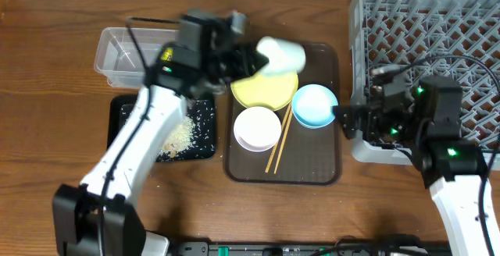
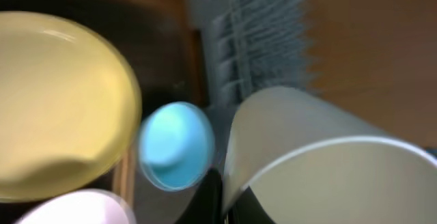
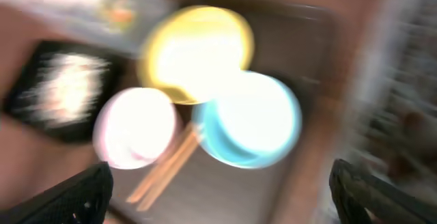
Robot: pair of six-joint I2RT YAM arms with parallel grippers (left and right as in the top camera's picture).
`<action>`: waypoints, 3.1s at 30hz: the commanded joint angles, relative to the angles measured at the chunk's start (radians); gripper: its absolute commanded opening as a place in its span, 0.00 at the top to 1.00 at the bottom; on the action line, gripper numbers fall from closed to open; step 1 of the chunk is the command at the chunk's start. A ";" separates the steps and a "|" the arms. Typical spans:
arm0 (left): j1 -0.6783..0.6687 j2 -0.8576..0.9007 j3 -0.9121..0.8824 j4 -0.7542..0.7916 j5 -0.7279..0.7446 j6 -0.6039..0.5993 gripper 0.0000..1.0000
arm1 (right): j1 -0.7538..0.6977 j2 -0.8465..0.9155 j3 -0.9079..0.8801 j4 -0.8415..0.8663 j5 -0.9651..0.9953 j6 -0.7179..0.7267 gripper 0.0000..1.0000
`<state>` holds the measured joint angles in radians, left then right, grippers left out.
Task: Sort waste into correct bins and load items into the dishwasher rack
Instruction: 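Grasp the white cup with the left gripper and lift it, then hand the white cup from the left gripper to the right gripper, then place the white cup upside down in the dishwasher rack with the right gripper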
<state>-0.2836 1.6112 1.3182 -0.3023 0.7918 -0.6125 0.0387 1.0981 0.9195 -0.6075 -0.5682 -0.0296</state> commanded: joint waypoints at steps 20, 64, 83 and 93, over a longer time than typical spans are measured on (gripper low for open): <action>-0.044 0.066 0.002 0.058 0.626 -0.244 0.94 | 0.015 0.148 0.014 0.523 -0.568 -0.008 0.03; -0.060 -0.011 0.002 -0.381 -0.346 0.229 0.57 | -0.010 0.140 0.016 0.269 -0.238 -0.009 0.63; 0.137 -0.407 0.002 -0.729 -0.785 0.264 0.40 | -0.188 0.110 0.464 -0.441 0.465 0.016 0.99; 0.140 -0.409 0.002 -0.739 -0.785 0.264 0.39 | -0.274 0.214 0.473 -0.500 0.637 0.036 0.99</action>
<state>-0.1493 1.2072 1.3144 -1.0340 0.0227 -0.3614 -0.2100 1.2663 1.3754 -1.1023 -0.0231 -0.0093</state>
